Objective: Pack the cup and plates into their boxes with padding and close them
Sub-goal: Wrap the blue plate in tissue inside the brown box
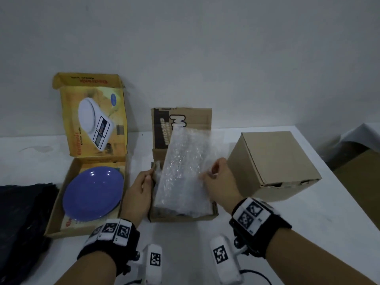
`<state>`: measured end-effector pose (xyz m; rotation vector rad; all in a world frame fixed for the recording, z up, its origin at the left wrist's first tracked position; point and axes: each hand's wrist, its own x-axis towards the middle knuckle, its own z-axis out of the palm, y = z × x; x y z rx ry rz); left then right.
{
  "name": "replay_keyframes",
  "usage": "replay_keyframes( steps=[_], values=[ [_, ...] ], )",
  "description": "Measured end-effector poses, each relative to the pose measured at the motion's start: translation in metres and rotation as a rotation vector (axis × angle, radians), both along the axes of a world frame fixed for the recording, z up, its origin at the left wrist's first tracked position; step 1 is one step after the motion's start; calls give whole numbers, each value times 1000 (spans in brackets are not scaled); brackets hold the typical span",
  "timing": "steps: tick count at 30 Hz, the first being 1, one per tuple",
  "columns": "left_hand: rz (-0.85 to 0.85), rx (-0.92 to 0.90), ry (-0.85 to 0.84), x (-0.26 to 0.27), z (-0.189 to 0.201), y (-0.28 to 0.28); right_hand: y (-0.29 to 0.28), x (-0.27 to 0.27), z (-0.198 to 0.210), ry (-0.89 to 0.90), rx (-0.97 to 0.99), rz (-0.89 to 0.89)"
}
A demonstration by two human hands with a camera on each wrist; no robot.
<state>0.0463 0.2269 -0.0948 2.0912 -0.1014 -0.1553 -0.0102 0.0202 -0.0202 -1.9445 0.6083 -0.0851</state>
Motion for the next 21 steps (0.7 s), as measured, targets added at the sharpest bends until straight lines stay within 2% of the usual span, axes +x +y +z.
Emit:
replay_keyframes(
  steps=[2,5,7,8,10,13,15,19,21],
  values=[
    [-2,16,-7,-2,5,-2,6,2,-4,-24,-203,-3],
    [-7,20,-30,-1,7,-3,16,5,3,-85,-707,-3],
    [-4,9,-47,-1,6,-3,29,5,10,-235,-887,53],
    [-4,-4,-53,-2,6,-4,36,4,10,-270,-941,135],
    [-2,-9,-68,-4,5,-7,47,3,-6,-205,-1018,345],
    [2,21,-101,-5,3,-9,45,10,-35,131,-1040,596],
    [-11,42,-92,-4,-1,-8,38,18,-42,264,-1013,715],
    [-82,124,-163,-1,-6,-7,20,35,-51,260,-1062,1055],
    [-151,168,-234,2,-3,-9,18,38,-48,300,-1032,1127]
  ],
)
